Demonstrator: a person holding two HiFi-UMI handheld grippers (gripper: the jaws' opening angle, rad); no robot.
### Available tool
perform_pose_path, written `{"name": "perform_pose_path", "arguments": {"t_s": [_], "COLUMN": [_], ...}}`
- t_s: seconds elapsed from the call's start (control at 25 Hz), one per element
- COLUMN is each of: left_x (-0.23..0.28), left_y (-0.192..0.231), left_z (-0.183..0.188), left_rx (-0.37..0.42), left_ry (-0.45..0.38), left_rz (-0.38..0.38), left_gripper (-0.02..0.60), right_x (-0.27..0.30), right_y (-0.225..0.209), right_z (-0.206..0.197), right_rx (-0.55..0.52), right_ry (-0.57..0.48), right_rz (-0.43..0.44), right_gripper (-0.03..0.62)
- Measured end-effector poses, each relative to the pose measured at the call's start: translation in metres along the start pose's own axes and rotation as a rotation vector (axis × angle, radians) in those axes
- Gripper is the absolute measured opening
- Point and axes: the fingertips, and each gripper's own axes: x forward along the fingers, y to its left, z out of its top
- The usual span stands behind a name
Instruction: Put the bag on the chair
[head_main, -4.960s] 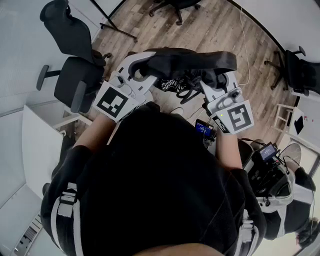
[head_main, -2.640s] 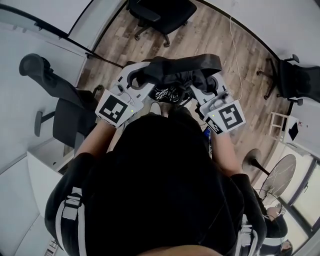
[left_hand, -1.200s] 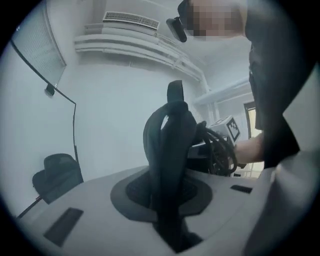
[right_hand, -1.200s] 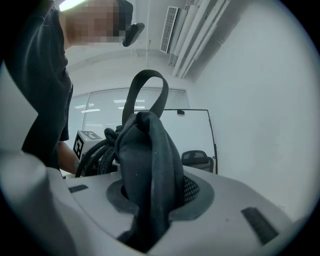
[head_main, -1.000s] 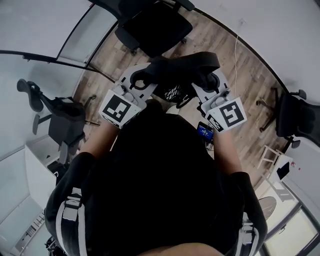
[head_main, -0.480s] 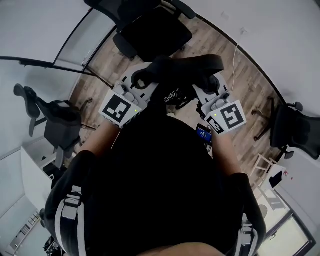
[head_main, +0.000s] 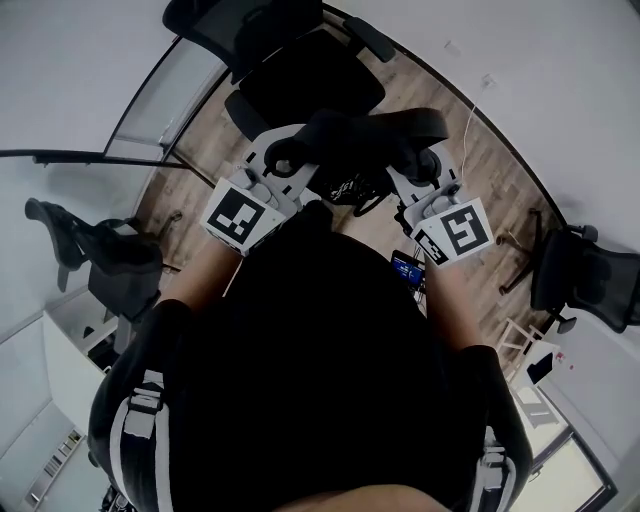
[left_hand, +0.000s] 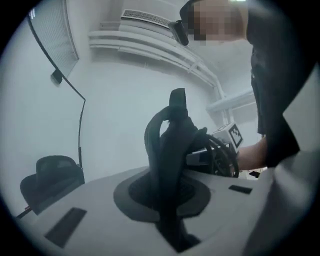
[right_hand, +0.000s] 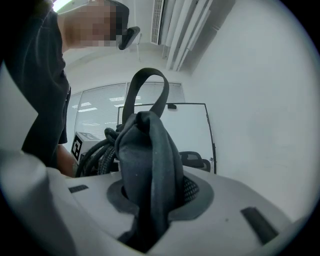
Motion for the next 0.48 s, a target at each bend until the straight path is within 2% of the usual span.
{"name": "perform_pose_path", "arguments": {"t_s": [0.48], "left_x": [0.016], "left_y": [0.129], "left_z": [0.003], "left_rx": [-0.016], "left_ry": [-0.027], "left_rz": [0.007], "left_gripper": [0.037], "right_x": [0.12], "right_y": [-0.044], "right_z": [0.014], "right_rx": [-0.016], "right_ry": [0.045], "right_rz": [0.001], "right_gripper": [0.109]}}
